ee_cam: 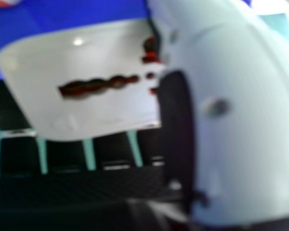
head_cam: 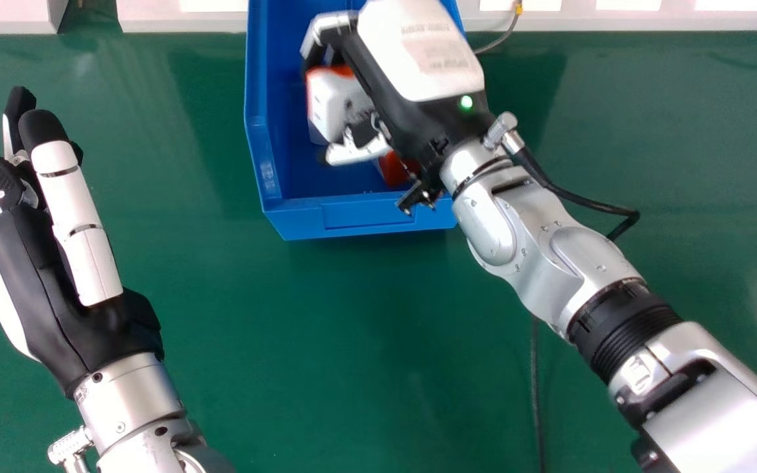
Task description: Pick all objects and put in blue box
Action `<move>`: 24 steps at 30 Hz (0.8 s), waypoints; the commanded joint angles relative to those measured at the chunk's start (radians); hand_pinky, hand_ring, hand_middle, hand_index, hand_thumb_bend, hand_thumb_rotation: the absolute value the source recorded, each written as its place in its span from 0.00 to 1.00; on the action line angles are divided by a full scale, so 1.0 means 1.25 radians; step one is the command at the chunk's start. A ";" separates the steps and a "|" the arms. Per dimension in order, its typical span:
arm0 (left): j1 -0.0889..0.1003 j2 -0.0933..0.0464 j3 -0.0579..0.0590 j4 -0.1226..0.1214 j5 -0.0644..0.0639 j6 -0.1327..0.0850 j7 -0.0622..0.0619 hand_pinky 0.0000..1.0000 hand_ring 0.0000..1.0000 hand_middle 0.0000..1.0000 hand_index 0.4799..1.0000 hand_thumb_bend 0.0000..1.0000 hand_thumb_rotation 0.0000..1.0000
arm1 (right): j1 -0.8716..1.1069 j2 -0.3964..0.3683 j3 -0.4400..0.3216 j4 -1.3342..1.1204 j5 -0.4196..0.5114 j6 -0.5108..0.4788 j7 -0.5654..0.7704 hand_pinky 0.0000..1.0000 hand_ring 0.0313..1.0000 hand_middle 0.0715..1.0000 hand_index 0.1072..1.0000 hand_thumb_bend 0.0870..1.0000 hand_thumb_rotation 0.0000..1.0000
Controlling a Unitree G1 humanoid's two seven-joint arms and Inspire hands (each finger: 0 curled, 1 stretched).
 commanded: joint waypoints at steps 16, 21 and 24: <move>-0.001 -0.071 0.003 -0.011 0.001 -0.024 -0.008 0.94 0.97 0.96 0.91 0.54 0.83 | -0.050 0.002 0.047 -0.001 -0.042 0.076 -0.078 0.86 0.95 0.98 0.91 0.98 0.15; 0.005 -0.071 0.000 -0.014 0.004 -0.028 -0.009 0.94 0.96 0.96 0.90 0.54 0.83 | -0.033 0.002 0.054 -0.040 -0.050 0.111 -0.110 1.00 1.00 1.00 1.00 1.00 0.24; 0.009 -0.072 -0.002 -0.017 0.004 -0.030 -0.009 0.94 0.96 0.96 0.90 0.53 0.83 | -0.022 0.001 0.046 -0.065 -0.054 0.116 -0.159 1.00 1.00 1.00 1.00 1.00 0.26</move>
